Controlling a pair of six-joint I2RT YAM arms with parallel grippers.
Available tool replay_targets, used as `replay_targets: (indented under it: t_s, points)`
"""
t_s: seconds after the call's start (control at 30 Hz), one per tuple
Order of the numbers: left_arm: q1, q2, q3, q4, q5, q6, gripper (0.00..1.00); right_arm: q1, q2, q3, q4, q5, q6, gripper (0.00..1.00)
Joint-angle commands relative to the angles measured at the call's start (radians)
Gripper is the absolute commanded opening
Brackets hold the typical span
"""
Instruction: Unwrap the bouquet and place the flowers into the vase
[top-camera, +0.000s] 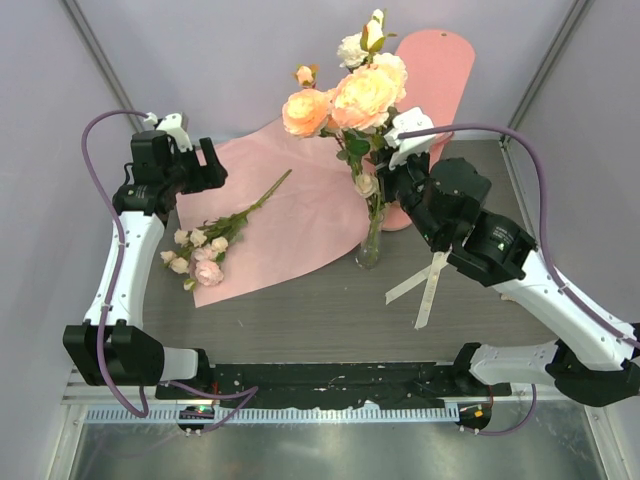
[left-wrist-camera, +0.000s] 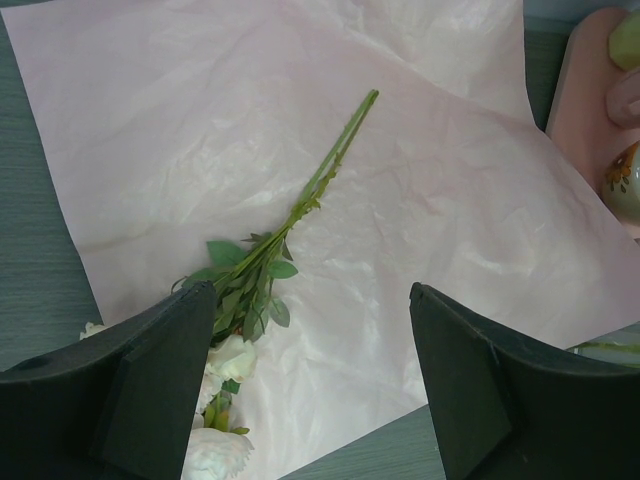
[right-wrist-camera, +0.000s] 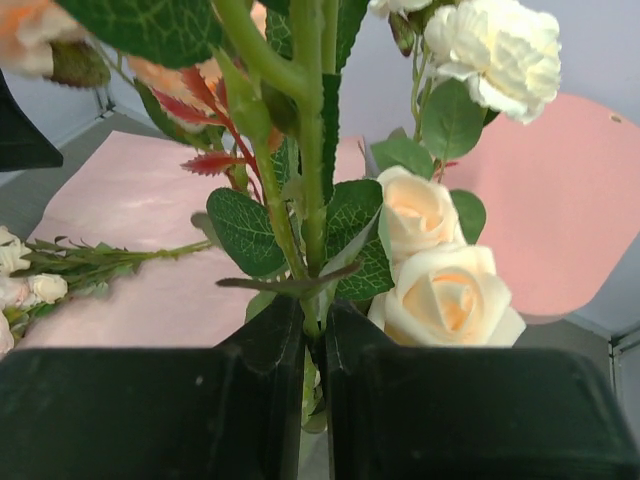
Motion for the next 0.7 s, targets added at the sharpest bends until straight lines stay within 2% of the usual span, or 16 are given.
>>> replay_targets:
  t_s: [0.0, 0.27, 0.67]
  points:
    - [0.003, -0.005, 0.025, 0.031, 0.022, -0.003, 0.82, 0.002, -0.077, -0.093, 0.137, 0.052, 0.031, 0.01]
    - [0.003, -0.005, 0.025, 0.031, 0.025, -0.005, 0.82, 0.002, -0.126, -0.258, 0.210, 0.084, 0.081, 0.01]
    - [0.002, -0.007, 0.025, 0.031, 0.026, -0.005, 0.82, 0.002, -0.143, -0.369, 0.230, 0.101, 0.147, 0.01]
